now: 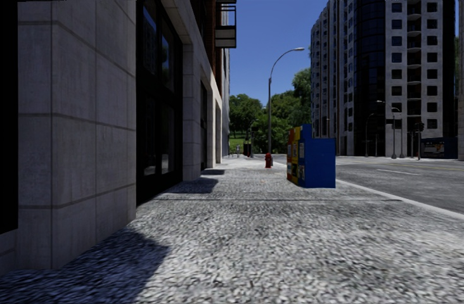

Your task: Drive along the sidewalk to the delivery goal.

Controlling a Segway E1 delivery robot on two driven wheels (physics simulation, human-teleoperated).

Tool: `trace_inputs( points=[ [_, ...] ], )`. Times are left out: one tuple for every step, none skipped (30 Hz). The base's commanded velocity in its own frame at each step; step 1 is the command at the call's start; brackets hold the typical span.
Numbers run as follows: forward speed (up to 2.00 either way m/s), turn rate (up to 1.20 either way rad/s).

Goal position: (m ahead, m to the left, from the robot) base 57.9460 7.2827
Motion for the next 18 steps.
trace_inputs(
  points=[
    [2.0, -0.18],
    [2.0, -0.18],
    [2.0, -0.18],
    [2.0, -0.18],
    [2.0, -0.18],
    [2.0, -0.18],
    [2.0, -0.22],
    [2.0, -0.28],
    [2.0, -0.28],
    [2.0, -0.3],
    [2.0, -0.3],
    [2.0, -0.3],
    [2.0, -0.15],
    [2.0, -0.15],
    [2.0, -0.01],
    [2.0, 0.0],
    [2.0, 0.0],
    [2.0, 0.0]
  ],
)
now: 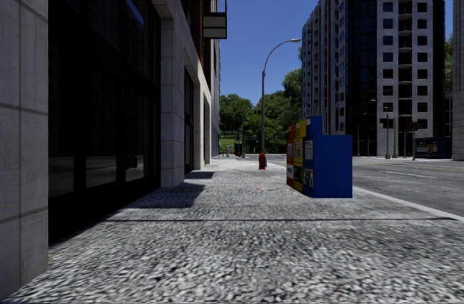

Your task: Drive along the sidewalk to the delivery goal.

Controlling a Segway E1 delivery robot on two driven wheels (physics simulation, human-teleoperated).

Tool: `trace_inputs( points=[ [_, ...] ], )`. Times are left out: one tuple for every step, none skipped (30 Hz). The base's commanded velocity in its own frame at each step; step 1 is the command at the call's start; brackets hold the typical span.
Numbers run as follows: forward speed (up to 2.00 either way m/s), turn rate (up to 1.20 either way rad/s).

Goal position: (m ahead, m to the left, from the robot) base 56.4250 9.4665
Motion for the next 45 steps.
trace_inputs(
  points=[
    [2.0, 0.0],
    [2.0, 0.0],
    [2.0, 0.0],
    [2.0, 0.0],
    [2.0, 0.0],
    [2.0, 0.0],
    [2.0, 0.0],
    [2.0, 0.0],
    [2.0, 0.0],
    [2.0, 0.0],
    [2.0, 0.0],
    [2.0, 0.0],
    [2.0, 0.0],
    [2.0, 0.0],
    [2.0, 0.0],
    [2.0, 0.0],
    [2.0, 0.0],
    [2.0, 0.0],
    [2.0, 0.0],
    [2.0, 0.0],
    [2.0, 0.0],
    [2.0, 0.0],
    [2.0, 0.0],
    [2.0, 0.0],
    [2.0, 0.0],
    [2.0, 0.0],
    [2.0, 0.0],
    [2.0, 0.0],
    [2.0, 0.0],
    [2.0, 0.0],
    [2.0, 0.0],
    [2.0, 0.0],
    [2.0, 0.0],
    [2.0, 0.0],
    [2.0, 0.0],
    [2.0, 0.0],
    [2.0, 0.0],
    [2.0, 0.0],
    [2.0, 0.0],
    [2.0, 0.0],
    [2.0, 0.0],
    [2.0, 0.0],
    [2.0, 0.0],
    [2.0, 0.0],
    [2.0, 0.0]
  ],
)
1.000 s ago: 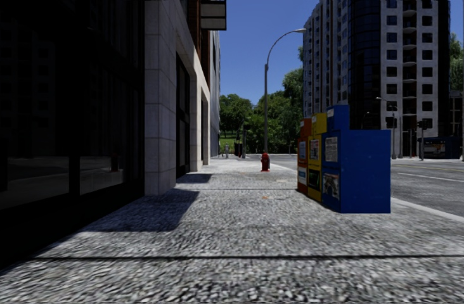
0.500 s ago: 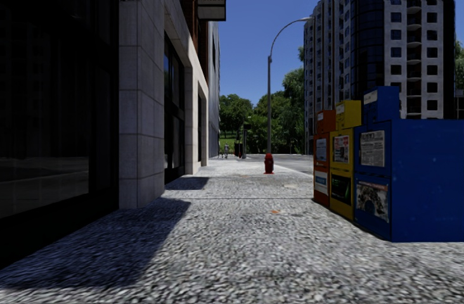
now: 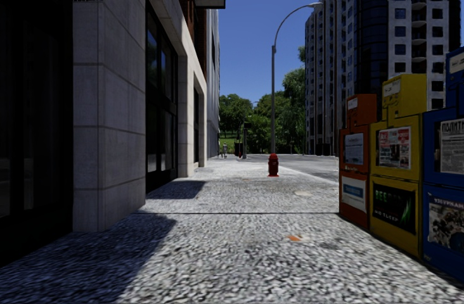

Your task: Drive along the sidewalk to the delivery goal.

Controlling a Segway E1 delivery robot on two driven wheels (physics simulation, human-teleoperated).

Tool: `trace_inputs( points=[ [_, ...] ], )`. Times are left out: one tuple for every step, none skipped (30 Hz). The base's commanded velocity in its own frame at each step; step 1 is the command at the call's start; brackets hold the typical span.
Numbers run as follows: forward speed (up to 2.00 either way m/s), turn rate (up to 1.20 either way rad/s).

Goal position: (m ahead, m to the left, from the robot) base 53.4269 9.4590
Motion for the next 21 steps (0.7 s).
trace_inputs(
  points=[
    [2.0, 0.0],
    [2.0, 0.0],
    [2.0, 0.0],
    [2.0, 0.0],
    [2.0, 0.0],
    [2.0, 0.0],
    [2.0, 0.0],
    [2.0, 0.0],
    [2.0, 0.0],
    [2.0, 0.0],
    [2.0, 0.0],
    [2.0, 0.0],
    [2.0, 0.0],
    [2.0, 0.0],
    [2.0, 0.0],
    [2.0, 0.0],
    [2.0, 0.0],
    [2.0, 0.0],
    [2.0, 0.0],
    [2.0, 0.0],
    [2.0, 0.0]
  ],
)
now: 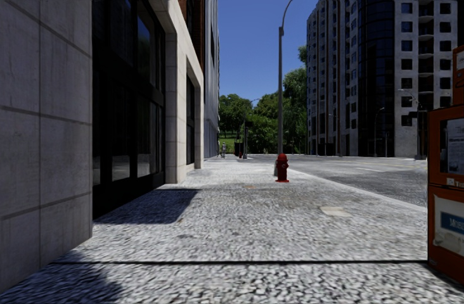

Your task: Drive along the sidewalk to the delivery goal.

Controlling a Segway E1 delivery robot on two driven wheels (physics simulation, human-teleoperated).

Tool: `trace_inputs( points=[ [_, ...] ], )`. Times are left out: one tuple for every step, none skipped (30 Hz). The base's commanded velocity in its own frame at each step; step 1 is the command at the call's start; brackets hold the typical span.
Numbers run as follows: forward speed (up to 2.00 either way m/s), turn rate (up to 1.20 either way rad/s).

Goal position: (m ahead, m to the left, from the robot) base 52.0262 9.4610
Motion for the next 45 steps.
trace_inputs(
  points=[
    [2.0, 0.0],
    [2.0, 0.0],
    [2.0, 0.0],
    [2.0, 0.0],
    [2.0, 0.0],
    [2.0, 0.0],
    [2.0, 0.0],
    [2.0, 0.0],
    [2.0, 0.0],
    [2.0, 0.0],
    [2.0, 0.0],
    [2.0, 0.0],
    [2.0, 0.0],
    [2.0, 0.0],
    [2.0, 0.0],
    [2.0, 0.0],
    [2.0, 0.0],
    [2.0, 0.0],
    [2.0, 0.0],
    [2.0, 0.0],
    [2.0, 0.0],
    [2.0, 0.0],
    [2.0, 0.0],
    [2.0, 0.0],
    [2.0, 0.0],
    [2.0, 0.0],
    [2.0, 0.0],
    [2.0, 0.0],
    [2.0, 0.0],
    [2.0, 0.0],
    [2.0, 0.0],
    [2.0, 0.0],
    [2.0, 0.0],
    [2.0, 0.0],
    [2.0, 0.0],
    [2.0, 0.0],
    [2.0, 0.0],
    [2.0, 0.0],
    [2.0, 0.0],
    [2.0, 0.0],
    [2.0, 0.0],
    [2.0, 0.0],
    [2.0, 0.0],
    [2.0, 0.0],
    [2.0, 0.0]
  ],
)
